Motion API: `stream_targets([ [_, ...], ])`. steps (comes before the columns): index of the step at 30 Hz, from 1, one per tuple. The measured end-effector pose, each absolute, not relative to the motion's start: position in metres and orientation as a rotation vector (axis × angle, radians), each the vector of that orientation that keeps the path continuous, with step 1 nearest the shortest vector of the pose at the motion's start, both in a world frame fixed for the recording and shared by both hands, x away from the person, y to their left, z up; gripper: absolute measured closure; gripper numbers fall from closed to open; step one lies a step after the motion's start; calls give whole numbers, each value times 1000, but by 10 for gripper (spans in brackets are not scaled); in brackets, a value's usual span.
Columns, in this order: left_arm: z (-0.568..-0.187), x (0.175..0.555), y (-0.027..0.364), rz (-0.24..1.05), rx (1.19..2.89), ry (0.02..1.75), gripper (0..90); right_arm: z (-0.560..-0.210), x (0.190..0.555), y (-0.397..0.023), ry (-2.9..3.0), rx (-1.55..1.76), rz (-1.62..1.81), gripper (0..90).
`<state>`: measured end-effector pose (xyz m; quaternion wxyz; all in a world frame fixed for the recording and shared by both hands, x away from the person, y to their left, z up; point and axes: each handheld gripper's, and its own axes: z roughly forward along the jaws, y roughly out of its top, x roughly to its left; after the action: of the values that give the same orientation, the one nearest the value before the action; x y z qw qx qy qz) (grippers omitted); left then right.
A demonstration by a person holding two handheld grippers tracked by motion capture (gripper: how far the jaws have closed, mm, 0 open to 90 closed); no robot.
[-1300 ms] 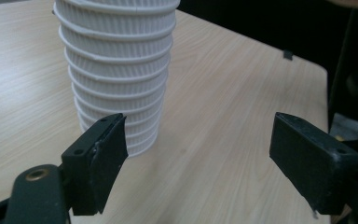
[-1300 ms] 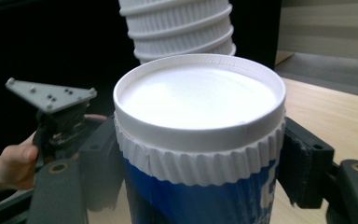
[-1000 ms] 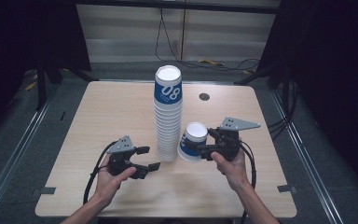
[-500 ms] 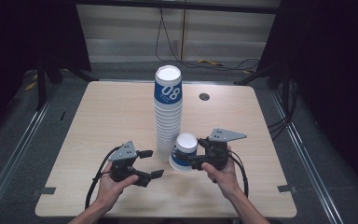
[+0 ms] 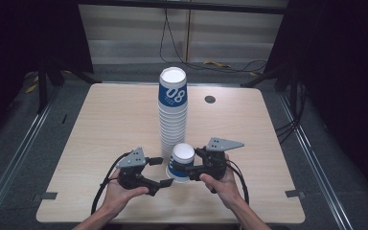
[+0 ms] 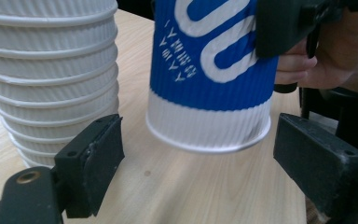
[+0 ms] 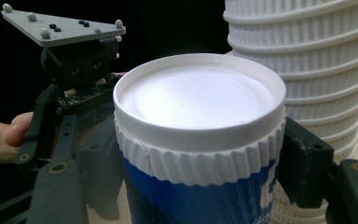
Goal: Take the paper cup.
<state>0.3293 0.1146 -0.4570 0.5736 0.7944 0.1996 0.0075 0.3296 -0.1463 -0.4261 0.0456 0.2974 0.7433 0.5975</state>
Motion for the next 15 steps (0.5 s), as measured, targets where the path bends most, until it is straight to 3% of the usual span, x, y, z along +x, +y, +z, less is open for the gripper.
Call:
stream_targets([
  [5,-460,331,112,-35,1843,482,156,-427,329,-141,2282,931,1838,278],
  [15,-459,333,109,-22,1834,472,148,-425,330,-132,2299,925,1833,281],
])
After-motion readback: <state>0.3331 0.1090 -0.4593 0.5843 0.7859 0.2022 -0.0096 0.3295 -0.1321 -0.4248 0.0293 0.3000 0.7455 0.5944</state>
